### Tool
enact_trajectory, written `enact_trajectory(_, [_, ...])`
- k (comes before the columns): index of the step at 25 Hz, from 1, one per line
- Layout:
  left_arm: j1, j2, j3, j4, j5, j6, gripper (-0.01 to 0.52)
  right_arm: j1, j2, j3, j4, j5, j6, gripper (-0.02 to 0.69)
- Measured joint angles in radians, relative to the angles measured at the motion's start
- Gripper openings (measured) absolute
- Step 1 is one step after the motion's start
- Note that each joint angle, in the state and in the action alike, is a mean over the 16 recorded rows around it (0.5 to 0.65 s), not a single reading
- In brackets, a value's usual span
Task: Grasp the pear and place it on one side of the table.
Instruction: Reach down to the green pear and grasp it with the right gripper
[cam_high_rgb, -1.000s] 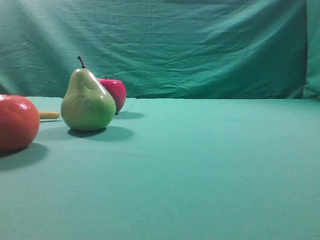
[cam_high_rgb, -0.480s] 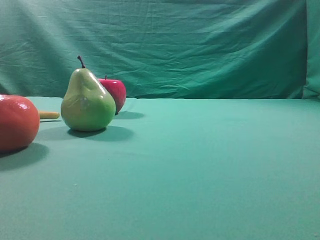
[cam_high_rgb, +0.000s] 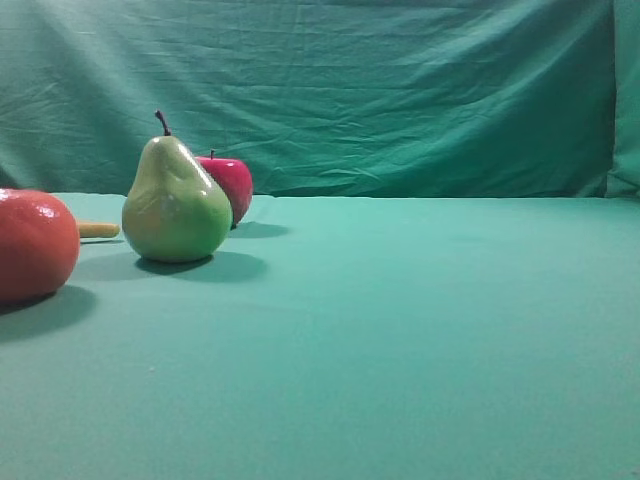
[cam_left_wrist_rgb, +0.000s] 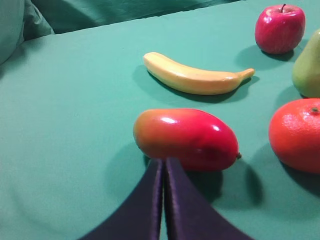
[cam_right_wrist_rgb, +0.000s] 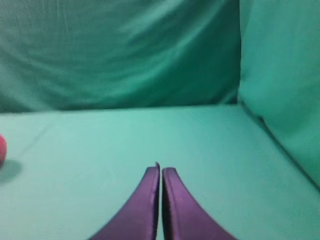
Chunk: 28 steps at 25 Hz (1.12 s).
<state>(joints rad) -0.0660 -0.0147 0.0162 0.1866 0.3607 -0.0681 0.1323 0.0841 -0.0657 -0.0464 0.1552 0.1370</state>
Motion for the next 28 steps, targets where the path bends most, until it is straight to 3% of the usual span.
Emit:
enact_trajectory(11, [0.0, 0.0, 0.0, 0.0, 0.0, 0.0, 0.0, 0.144, 0.539, -0.335, 0.018, 0.106, -0.034, 0.0])
enact_trajectory(24, [0.0, 0.0, 0.0, 0.0, 0.0, 0.0, 0.0, 0.478, 1.292, -0.816, 0.02, 0.166, -0.2, 0.0])
enact_trajectory(28, [0.0, 0.0, 0.0, 0.0, 0.0, 0.0, 0.0, 0.568, 1.472, -0.98, 0.023, 0.195, -0.223, 0.036])
